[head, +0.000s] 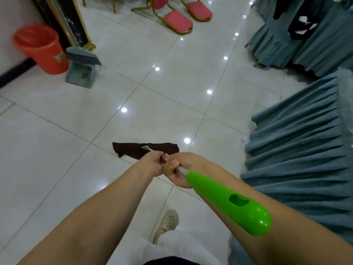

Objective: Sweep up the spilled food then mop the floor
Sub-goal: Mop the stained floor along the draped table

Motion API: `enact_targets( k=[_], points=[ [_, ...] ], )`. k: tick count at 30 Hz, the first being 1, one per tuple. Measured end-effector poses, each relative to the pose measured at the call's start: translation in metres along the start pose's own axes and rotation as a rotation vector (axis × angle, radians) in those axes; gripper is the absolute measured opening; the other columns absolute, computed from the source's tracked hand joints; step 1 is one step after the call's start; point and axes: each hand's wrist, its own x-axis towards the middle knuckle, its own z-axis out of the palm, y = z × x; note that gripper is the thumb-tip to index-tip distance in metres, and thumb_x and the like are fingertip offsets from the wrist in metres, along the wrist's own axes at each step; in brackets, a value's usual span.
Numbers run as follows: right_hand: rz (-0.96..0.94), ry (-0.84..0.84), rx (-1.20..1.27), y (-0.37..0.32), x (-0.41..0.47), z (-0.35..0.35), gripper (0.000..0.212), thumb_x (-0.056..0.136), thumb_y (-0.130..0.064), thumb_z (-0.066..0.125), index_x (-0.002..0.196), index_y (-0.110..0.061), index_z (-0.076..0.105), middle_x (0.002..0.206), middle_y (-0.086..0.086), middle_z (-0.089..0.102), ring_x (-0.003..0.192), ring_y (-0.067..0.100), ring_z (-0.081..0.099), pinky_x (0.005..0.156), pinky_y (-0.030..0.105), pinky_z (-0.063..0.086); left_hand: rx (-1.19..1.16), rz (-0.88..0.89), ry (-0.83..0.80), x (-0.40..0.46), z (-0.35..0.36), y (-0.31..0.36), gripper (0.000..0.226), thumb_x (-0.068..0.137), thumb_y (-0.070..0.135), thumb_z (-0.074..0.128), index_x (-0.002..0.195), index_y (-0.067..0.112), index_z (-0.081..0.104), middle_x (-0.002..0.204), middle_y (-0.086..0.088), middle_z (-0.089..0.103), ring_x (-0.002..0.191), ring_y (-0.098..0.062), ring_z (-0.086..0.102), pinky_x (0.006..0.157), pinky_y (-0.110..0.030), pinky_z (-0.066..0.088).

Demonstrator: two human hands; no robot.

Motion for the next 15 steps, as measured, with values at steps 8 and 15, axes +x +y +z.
enact_targets(
  k=[8,15],
  points=[
    [0.035,0.075,-0.120,0.000,0.021,-0.003,0.028,0.099,-0.008,0.041,0.077,-0.017,0.055,0.037,0.001,0.041,0.022,0.006,0.029,0.025,0.008,0.026,-0.123,0.054,-0.010,0.013,-0.007,0.000,0.034,0.104,0.021,0.033,0.077,0.001,0.042,0.062,-0.007,0.045,0.034,-0.015,0.049,0.031,-0.017,0.044],
    [0.028,0.073,-0.022,0.058,0.033,-0.015,0.024,0.100,-0.013,0.041,0.086,-0.024,0.058,0.043,0.000,0.038,0.024,0.006,0.031,0.025,0.009,0.027,0.033,0.072,0.060,0.015,-0.044,-0.028,0.019,0.103,0.013,0.034,0.113,-0.001,0.042,0.072,-0.012,0.047,0.056,-0.015,0.043,0.035,-0.019,0.049]
  ],
)
